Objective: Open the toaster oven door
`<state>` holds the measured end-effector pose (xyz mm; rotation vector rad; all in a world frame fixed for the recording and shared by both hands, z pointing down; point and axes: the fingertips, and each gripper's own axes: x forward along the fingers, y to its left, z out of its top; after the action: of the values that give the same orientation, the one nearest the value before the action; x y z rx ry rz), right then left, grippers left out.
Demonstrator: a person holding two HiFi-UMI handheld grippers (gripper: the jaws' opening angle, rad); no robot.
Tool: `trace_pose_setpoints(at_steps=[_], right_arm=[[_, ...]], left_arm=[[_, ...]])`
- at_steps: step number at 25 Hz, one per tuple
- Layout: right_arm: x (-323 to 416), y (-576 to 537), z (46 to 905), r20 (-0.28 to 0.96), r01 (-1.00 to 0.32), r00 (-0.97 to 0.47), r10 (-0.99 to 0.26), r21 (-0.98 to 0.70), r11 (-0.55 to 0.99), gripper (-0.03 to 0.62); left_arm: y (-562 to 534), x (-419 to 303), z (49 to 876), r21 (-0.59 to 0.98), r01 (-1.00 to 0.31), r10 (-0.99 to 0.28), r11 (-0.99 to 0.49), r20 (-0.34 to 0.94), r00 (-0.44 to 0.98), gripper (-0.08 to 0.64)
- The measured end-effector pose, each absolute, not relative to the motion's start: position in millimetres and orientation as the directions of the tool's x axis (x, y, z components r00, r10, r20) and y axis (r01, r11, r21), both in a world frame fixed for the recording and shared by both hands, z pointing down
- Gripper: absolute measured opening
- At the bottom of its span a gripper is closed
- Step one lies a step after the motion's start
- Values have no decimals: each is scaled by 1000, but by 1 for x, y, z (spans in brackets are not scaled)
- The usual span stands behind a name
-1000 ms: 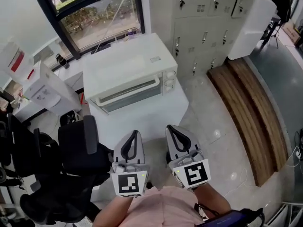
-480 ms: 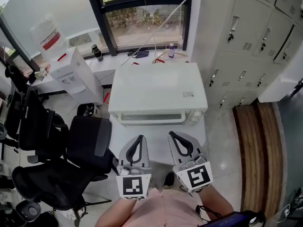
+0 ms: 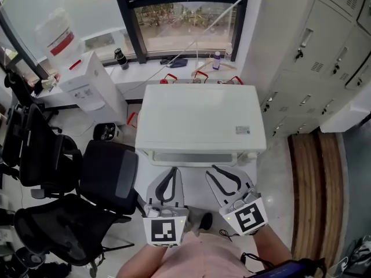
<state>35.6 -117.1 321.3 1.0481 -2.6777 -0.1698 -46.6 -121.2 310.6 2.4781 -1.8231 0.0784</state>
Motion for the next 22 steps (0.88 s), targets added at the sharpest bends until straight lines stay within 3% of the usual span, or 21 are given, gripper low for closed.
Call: trace_pose_setpoints(at_steps=[6, 12, 22], right_arm=[[34, -119, 347, 400, -423, -735, -548, 361, 831, 98], [37, -126, 376, 581, -240, -658, -480, 442, 864, 123], [38, -134, 399, 707, -136, -580, -403, 404, 905, 120]], left_arm=[[-134, -51, 315, 21, -950, -946, -311, 96, 311, 14], [-142, -52, 318, 25, -940, -934, -341, 103, 341, 14], [-155, -59, 319, 34, -938, -933, -344, 97, 346, 14]])
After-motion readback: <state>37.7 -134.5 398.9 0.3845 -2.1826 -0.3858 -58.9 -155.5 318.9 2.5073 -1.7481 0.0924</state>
